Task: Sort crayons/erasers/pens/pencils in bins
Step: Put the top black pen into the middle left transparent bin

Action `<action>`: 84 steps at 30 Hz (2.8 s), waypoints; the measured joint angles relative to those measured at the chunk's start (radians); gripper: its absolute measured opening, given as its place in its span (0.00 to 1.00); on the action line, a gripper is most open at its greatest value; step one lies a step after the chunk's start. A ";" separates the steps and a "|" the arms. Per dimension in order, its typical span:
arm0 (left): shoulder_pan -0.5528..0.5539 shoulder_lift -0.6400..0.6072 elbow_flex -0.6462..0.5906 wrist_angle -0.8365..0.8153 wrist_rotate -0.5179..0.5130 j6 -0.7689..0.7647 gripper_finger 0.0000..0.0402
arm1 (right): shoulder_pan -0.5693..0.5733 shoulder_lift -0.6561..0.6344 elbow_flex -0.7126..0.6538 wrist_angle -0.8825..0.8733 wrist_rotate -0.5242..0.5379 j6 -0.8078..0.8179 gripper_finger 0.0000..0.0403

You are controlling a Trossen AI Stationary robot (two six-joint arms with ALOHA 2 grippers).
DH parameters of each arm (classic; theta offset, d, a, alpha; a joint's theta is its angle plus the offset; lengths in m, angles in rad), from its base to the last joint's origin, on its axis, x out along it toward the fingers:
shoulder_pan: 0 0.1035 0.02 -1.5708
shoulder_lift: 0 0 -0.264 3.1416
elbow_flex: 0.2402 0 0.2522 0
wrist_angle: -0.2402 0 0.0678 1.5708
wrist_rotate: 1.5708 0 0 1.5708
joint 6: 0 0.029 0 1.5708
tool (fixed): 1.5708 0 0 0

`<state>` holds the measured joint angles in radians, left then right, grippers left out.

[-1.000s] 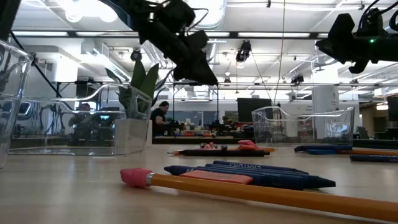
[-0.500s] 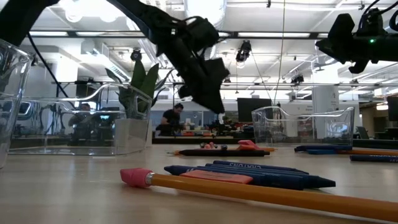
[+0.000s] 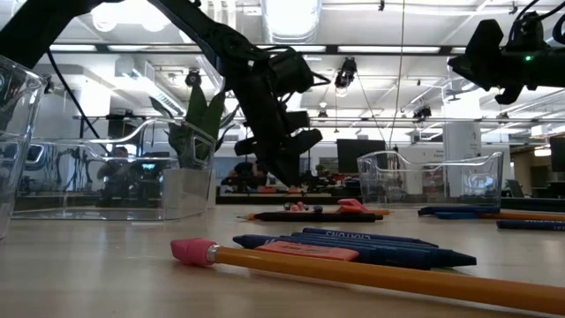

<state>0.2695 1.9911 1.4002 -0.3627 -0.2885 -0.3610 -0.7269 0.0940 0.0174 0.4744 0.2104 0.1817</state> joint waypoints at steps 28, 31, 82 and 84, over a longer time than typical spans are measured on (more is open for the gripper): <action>0.001 0.023 -0.011 -0.004 -0.059 -0.184 0.43 | 0.000 0.000 0.000 0.001 0.000 0.000 0.24; -0.003 0.069 0.001 -0.003 -0.060 -0.185 0.43 | 0.000 0.000 0.000 0.001 0.000 0.000 0.24; 0.018 0.085 0.047 -0.044 -0.055 0.093 0.43 | 0.000 0.000 0.000 -0.014 0.000 0.000 0.24; 0.017 0.083 0.058 -0.045 -0.017 0.137 0.43 | 0.000 0.000 0.000 -0.014 0.000 0.000 0.24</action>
<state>0.2867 2.0739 1.4581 -0.4080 -0.3056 -0.2238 -0.7269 0.0944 0.0174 0.4606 0.2104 0.1814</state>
